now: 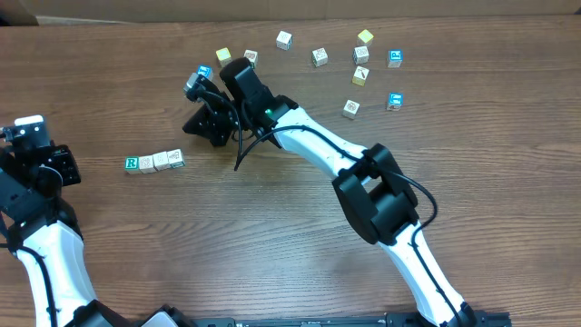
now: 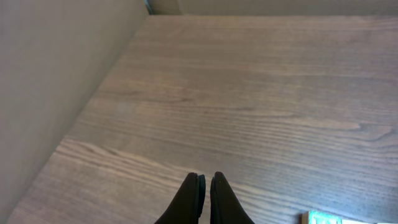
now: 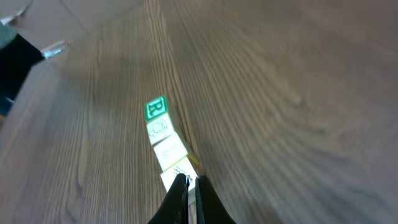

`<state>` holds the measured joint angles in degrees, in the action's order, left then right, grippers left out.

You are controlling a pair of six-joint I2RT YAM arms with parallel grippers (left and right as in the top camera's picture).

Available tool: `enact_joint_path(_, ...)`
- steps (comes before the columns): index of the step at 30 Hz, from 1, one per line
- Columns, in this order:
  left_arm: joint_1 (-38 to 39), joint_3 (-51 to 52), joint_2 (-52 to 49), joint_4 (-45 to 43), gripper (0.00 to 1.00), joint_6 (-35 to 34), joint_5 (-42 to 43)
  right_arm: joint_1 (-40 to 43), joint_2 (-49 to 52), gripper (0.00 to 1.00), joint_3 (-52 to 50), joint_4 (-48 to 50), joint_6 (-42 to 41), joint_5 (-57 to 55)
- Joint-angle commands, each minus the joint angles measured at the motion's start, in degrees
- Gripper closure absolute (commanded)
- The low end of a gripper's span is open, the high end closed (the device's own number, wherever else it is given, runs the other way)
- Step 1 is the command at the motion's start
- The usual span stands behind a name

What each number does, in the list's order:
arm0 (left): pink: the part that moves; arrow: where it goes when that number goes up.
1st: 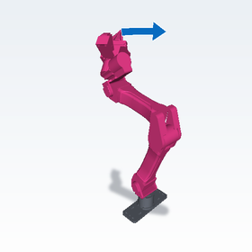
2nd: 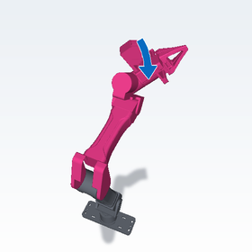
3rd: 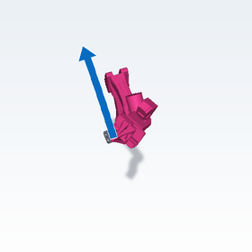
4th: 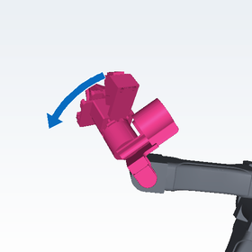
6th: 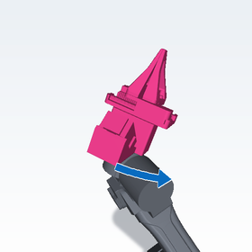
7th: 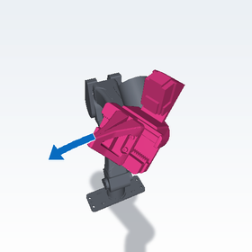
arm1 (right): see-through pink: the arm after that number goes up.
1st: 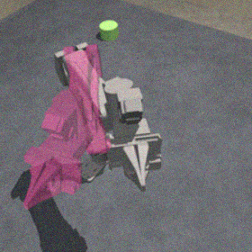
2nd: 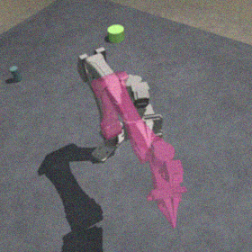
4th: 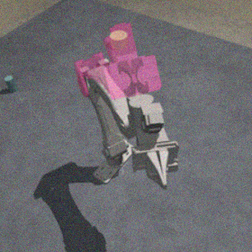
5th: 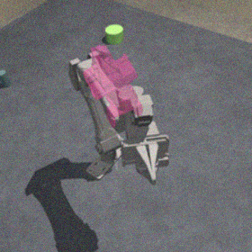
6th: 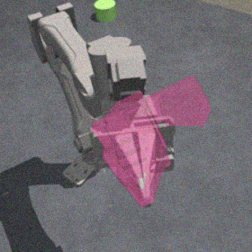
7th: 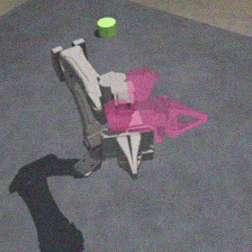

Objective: Form a horizontal line

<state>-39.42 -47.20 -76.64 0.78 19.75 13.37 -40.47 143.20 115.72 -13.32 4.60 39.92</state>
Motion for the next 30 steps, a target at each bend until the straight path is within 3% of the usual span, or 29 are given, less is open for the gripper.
enact_joint_path(1,-0.2,-0.7,-1.7,-0.9,0.96,-0.8,3.5,0.2,3.1,0.97,1.4,0.1,-7.0,2.6)
enact_joint_path(30,-0.2,-0.7,-2.8,-0.7,0.96,-1.6,4.3,-2.6,6.4,0.97,1.4,-0.5,-6.7,-2.4)
